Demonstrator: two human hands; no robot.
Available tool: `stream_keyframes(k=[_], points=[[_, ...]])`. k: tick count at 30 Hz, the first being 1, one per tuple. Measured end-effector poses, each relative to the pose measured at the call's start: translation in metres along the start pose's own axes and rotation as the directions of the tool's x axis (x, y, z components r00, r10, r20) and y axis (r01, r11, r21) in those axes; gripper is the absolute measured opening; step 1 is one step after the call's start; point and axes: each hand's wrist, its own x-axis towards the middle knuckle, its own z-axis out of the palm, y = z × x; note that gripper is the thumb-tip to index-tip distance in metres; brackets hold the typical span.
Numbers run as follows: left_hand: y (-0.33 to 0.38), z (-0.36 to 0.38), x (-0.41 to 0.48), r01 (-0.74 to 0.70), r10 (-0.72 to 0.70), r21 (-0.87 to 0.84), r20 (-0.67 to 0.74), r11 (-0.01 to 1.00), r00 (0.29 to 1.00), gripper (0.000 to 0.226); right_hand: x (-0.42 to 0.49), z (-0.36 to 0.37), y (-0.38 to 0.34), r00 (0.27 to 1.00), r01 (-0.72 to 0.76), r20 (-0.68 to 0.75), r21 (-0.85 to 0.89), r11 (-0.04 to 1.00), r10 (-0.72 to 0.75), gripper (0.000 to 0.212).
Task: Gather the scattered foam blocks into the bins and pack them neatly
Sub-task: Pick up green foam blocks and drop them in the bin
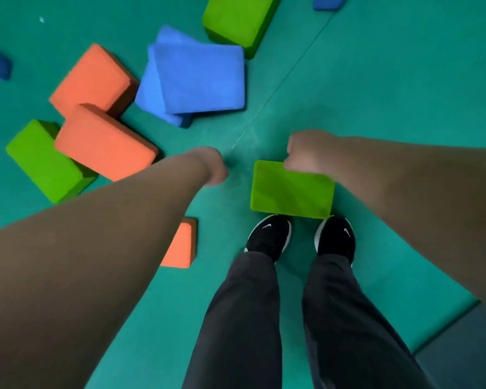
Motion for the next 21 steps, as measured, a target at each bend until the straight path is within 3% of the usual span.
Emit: stream_keyframes(k=[1,5,10,13,16,21], points=[[-0.002,0.011,0.009,0.004,-0.004,-0.021,0.001,1.0,1.0,0.035,0.011,0.007,-0.004,1.0,0.024,0.009,-0.039,0.999,-0.024,0.015],[0.005,0.069,0.045,-0.004,0.011,-0.119,0.053,0.993,0.999,0.038,0.059,0.04,-0.005,0.999,0.04,0.003,-0.162,0.986,-0.04,0.047],[0.041,0.131,0.075,0.012,0.03,-0.385,0.104,0.923,0.994,0.037,0.094,0.081,0.007,0.997,0.051,0.068,-0.252,0.966,-0.035,0.057],[0.063,0.156,0.082,0.003,0.019,-0.492,0.039,0.871,0.999,0.033,0.107,0.098,0.019,0.997,0.021,0.073,-0.154,0.988,-0.01,0.082],[0.072,0.165,0.079,-0.002,-0.008,-0.577,-0.015,0.817,1.0,0.03,0.109,0.102,0.024,0.994,-0.024,0.107,-0.053,0.998,0.03,0.093],[0.061,0.145,0.062,-0.025,-0.004,-0.641,-0.043,0.767,0.999,0.029,0.092,0.085,0.024,0.994,-0.022,0.098,-0.151,0.988,0.038,0.115]])
